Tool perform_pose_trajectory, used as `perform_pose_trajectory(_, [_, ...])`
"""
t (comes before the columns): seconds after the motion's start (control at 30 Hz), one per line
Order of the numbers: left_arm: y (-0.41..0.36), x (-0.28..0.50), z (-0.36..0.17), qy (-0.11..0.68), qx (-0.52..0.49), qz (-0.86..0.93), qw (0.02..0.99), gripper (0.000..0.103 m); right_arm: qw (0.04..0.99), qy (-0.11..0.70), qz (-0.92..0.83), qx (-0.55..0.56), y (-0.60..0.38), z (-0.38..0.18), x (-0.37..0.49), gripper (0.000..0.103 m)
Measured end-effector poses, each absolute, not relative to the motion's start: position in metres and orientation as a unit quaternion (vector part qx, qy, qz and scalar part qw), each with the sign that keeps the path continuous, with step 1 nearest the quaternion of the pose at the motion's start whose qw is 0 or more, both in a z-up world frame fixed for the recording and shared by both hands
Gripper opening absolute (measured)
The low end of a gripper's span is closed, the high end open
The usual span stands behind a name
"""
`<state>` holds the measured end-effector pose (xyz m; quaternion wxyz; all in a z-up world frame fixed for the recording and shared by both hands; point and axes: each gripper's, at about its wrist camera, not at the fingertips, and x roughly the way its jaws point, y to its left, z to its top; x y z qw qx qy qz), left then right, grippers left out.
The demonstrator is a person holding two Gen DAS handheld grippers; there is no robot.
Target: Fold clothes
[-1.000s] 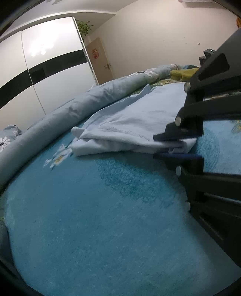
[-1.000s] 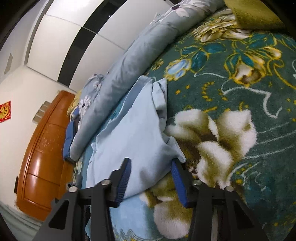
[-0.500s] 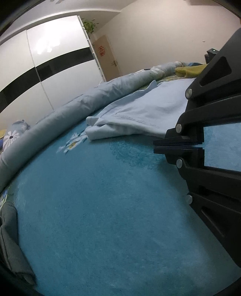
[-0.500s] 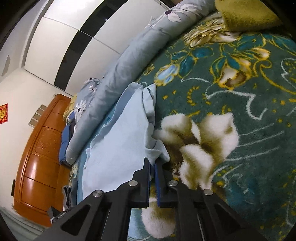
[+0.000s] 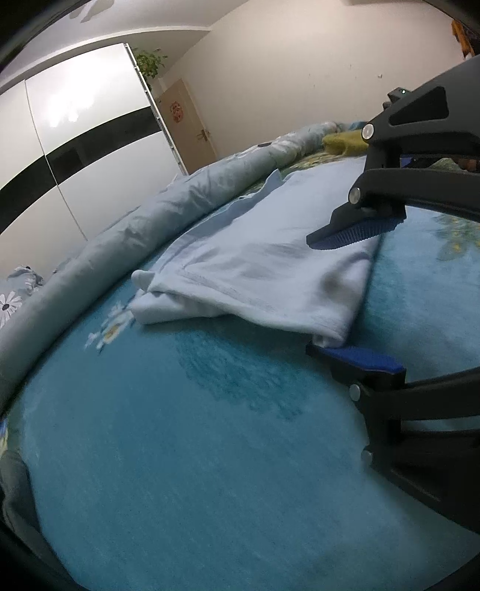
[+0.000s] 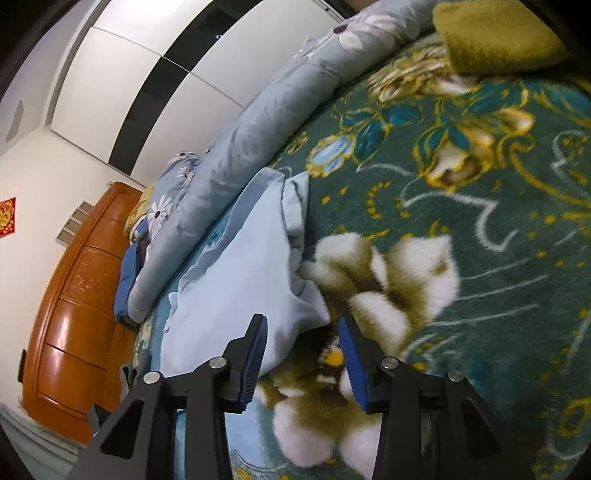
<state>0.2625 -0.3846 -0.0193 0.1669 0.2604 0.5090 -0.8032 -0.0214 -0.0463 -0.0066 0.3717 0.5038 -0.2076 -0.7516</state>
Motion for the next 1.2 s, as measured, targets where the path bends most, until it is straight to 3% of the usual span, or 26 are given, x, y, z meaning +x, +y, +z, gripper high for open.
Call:
perform_pose_trajectory(0.1, [-0.388, 0.255, -0.019, 0.500, 0.252, -0.808, 0.183, 0.043, 0.372, -0.219, -0.752, 0.498, -0.052, -0.008, -0.024, 0.044])
perform_pose_trajectory(0.17, [-0.392, 0.256, -0.022, 0.504, 0.253, -0.803, 0.192, 0.011, 0.368, -0.229, -0.751, 0.499, -0.054, -0.009, -0.026, 0.044])
perform_pose_trajectory(0.2, [-0.393, 0.256, -0.024, 0.507, 0.255, -0.800, 0.196, 0.009, 0.367, -0.232, -0.751, 0.498, -0.054, -0.009, -0.026, 0.044])
perform_pose_trajectory(0.3, [-0.395, 0.258, -0.024, 0.511, 0.257, -0.794, 0.207, 0.007, 0.366, -0.236, -0.751, 0.496, -0.054, -0.006, -0.027, 0.036])
perform_pose_trajectory(0.37, [-0.394, 0.259, -0.019, 0.508, 0.253, -0.796, 0.212, 0.006, 0.369, -0.230, -0.754, 0.493, -0.055, 0.000, -0.026, 0.009])
perform_pose_trajectory(0.4, [-0.394, 0.261, -0.014, 0.506, 0.250, -0.797, 0.214, 0.006, 0.370, -0.227, -0.755, 0.491, -0.055, 0.003, -0.026, 0.007])
perform_pose_trajectory(0.8, [-0.363, 0.322, 0.024, 0.439, 0.275, -0.833, 0.194, 0.006, 0.403, -0.182, -0.767, 0.464, -0.029, 0.046, 0.020, 0.005])
perform_pose_trajectory(1.03, [-0.338, 0.382, 0.019, 0.437, 0.290, -0.833, 0.179, 0.006, 0.414, -0.154, -0.755, 0.484, 0.009, 0.033, 0.075, 0.005])
perform_pose_trajectory(1.2, [-0.333, 0.384, -0.001, 0.446, 0.314, -0.817, 0.188, 0.006, 0.400, -0.150, -0.747, 0.510, 0.016, 0.009, 0.081, 0.005])
